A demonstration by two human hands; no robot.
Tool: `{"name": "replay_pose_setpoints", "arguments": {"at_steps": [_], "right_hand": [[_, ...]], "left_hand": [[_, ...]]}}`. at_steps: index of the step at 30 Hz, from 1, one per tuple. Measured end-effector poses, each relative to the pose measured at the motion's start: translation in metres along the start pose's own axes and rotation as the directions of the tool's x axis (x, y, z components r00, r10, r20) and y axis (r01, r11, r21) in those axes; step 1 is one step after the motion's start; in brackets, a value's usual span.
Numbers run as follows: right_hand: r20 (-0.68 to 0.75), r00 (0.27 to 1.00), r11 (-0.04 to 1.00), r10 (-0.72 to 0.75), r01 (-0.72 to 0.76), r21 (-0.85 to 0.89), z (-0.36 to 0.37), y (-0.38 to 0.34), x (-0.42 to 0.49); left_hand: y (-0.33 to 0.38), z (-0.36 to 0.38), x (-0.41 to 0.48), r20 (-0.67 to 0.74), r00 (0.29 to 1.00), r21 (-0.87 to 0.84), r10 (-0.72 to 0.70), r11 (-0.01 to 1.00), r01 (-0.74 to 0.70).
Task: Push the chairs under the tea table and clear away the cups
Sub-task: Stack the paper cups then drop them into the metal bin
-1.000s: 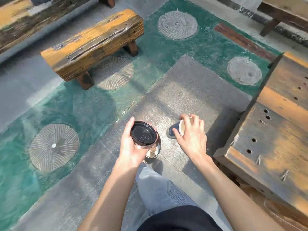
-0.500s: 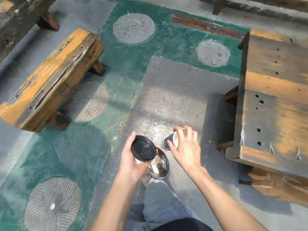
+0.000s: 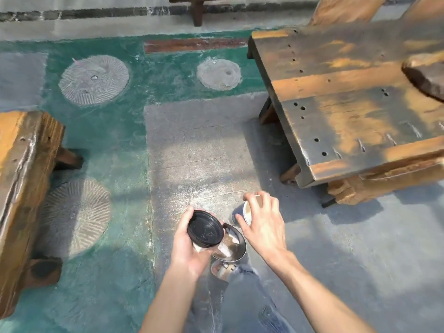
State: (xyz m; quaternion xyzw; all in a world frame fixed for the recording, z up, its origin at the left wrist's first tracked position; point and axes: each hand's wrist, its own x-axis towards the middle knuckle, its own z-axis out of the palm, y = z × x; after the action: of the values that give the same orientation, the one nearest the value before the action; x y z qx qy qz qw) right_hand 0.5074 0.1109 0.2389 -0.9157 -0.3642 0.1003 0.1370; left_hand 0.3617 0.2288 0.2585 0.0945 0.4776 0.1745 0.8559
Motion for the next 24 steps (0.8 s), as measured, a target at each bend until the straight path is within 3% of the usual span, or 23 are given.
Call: {"name": "replay_pose_setpoints", "arguments": {"at_steps": [3, 8, 16, 24], "right_hand": [[-0.062, 0.993, 0.995, 0.103, -0.101, 0.027, 0.002, -0.009, -0.038], [-0.101, 0.968, 0.973, 0.231, -0.227, 0.048, 0.009, -0.024, -0.095], [-0.114, 0.903, 0.906, 0.414, -0.398, 0.144, 0.047, -0.014, -0.132], [-0.024, 0.857, 0.807, 0.515, -0.475, 0.351, 0.112, 0.030, -0.121]], "left_hand": [[0.003, -0.016, -0.003, 0.091, 0.993, 0.083, -0.080, 0.994, 0.072], [0.001, -0.045, 0.001, 0.130, 0.967, 0.215, -0.218, 0.959, 0.187], [-0.024, -0.082, 0.020, -0.046, 0.962, 0.389, -0.269, 0.882, 0.265], [-0.067, -0.097, 0.082, -0.148, 0.974, 0.564, -0.174, 0.794, 0.228]]}}
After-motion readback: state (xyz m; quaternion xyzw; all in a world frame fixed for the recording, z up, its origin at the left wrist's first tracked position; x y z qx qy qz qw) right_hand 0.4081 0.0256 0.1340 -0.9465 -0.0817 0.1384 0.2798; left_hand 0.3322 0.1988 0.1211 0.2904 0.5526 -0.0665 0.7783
